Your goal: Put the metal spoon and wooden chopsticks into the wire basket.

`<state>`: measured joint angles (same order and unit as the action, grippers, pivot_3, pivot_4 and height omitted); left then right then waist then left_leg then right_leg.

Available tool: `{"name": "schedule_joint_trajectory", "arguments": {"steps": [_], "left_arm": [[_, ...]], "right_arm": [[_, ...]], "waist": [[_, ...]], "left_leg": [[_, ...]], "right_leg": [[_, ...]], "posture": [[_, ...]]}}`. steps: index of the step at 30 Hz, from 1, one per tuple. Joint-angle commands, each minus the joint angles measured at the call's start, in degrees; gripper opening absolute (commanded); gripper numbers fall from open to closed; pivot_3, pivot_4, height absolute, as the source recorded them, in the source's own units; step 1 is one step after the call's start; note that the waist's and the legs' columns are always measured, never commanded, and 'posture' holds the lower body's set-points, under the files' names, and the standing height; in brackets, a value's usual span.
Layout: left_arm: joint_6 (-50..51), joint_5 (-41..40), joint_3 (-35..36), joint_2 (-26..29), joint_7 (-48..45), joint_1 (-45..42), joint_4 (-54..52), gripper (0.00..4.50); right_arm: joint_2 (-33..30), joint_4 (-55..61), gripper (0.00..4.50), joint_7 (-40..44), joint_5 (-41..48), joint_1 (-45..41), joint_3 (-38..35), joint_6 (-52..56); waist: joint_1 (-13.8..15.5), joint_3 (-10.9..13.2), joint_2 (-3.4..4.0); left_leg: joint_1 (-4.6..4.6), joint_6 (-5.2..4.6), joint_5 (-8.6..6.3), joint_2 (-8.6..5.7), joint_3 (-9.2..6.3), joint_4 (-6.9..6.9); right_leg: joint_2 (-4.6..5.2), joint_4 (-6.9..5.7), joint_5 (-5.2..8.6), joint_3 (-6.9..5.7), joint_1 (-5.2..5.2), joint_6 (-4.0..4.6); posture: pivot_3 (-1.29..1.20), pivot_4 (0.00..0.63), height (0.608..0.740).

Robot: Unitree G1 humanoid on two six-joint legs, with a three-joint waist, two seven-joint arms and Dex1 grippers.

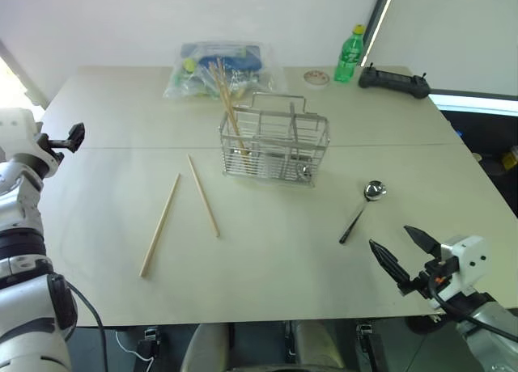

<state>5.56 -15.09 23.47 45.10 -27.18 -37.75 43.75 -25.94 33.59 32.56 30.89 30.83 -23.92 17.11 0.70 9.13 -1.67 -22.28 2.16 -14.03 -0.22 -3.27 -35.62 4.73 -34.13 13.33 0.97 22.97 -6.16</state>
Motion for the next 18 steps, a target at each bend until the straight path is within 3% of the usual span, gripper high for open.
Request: {"name": "schedule_joint_trajectory", "arguments": {"steps": [1,18], "left_arm": [[-1.4,0.5,0.4,1.8,0.4,-0.5,-1.8,4.44],[-0.6,-0.3,0.5,1.3,-0.7,-1.3,-2.1,4.44]], "right_arm": [[0.1,1.9,4.5,-0.3,0.8,-0.3,-0.6,-0.1],[-0.6,1.6,4.5,-1.2,0.5,-1.4,-0.5,0.2]], "waist": [[0.0,0.0,0.0],[0.0,0.0,0.0]], "left_leg": [[0.0,0.0,0.0,-0.01,0.0,0.0],[0.04,0.0,0.0,-0.02,0.0,-0.07]], "right_leg": [[-0.01,0.0,0.0,0.0,0.0,0.0],[-0.07,-0.05,-0.01,0.0,-0.06,0.0]], "posture": [[0.0,0.15,0.726],[0.0,0.15,0.726]]}}
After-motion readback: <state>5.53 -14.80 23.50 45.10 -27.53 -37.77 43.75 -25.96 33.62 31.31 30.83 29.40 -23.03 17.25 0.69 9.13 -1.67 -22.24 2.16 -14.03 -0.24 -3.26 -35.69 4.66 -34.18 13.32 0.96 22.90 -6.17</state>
